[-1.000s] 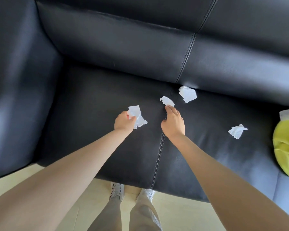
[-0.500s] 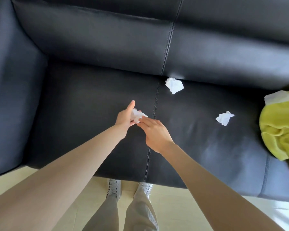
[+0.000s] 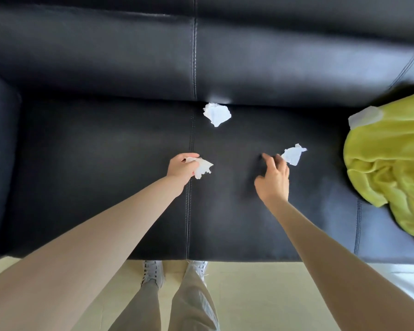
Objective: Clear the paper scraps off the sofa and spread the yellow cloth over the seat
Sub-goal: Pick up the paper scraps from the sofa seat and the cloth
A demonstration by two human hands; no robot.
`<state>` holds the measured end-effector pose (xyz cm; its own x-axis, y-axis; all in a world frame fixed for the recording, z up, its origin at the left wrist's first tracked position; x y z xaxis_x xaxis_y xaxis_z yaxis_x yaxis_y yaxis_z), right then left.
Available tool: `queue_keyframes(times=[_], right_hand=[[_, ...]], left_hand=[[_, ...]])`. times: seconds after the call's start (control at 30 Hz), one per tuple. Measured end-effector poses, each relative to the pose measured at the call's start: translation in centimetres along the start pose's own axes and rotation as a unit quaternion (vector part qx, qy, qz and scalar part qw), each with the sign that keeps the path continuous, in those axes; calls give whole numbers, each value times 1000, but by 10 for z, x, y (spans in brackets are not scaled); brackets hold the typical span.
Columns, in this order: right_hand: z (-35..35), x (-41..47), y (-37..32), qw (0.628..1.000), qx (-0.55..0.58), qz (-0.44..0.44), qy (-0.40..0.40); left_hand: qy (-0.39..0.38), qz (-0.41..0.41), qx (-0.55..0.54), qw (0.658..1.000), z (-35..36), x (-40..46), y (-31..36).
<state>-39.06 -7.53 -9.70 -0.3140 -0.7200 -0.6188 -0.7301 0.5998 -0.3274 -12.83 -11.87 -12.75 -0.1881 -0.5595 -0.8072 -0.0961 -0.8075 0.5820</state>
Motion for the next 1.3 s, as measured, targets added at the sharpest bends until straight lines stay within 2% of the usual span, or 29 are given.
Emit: queue_keyframes(times=[0.07,0.13,0.2,0.27,0.4,0.47,0.6,0.67,0.77,0.87,0.97,1.03,1.1,1.17,1.3], right_hand=[[-5,7,28,998,24,53,-38],[-5,11,41,995,7,64,-78],[-6,12,45,994,-11,64,-83],[-11,12,44,996,-7,70,-49],[-44,10,30,993,6,79,84],[-54,16,31,990,19,99,102],[-54,31,57,979,44,195,28],[-57,33,64,975,61,214,13],[-59,27,37,988,-5,141,57],[-31,8,-36,991,-80,-79,76],[18,-31,-120,944,-160,-285,37],[53,-56,-157,911,-194,-364,-5],[80,-67,-173,903,-189,-377,-83],[93,-64,-174,912,-168,-344,-150],[87,-45,-160,940,-101,-248,-211]], left_hand=[[-5,-1,7,1000,10,-1,2],[6,0,6,1000,16,0,3],[21,1,-9,1000,19,0,4],[33,-6,-29,999,20,-1,5],[43,-19,-55,997,13,-2,6],[49,-24,-58,997,5,-2,5],[59,-33,-79,995,-10,-3,2],[62,-36,-98,993,-16,-4,-1],[69,-40,-125,989,-24,-7,-5],[80,-47,-155,984,-31,-11,-5],[50,-61,-202,976,-32,-14,-8],[19,-56,-230,971,-33,-11,-10],[0,-49,-215,975,-37,-11,-9],[-13,-47,-171,984,-42,-10,-8],[-17,-28,-126,992,-52,-7,-12]])
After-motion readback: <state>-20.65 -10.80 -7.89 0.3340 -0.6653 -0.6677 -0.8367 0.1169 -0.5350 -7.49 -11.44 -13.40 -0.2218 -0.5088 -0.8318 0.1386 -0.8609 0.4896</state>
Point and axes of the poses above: each hand's wrist, its own x-axis towards the middle knuckle, its own z-axis out of the palm, y = z × x, the point moved 10 cm from there along x, towards the middle knuckle, and after that the axes turned 14 degrees about -y, right-handed, at the moved point
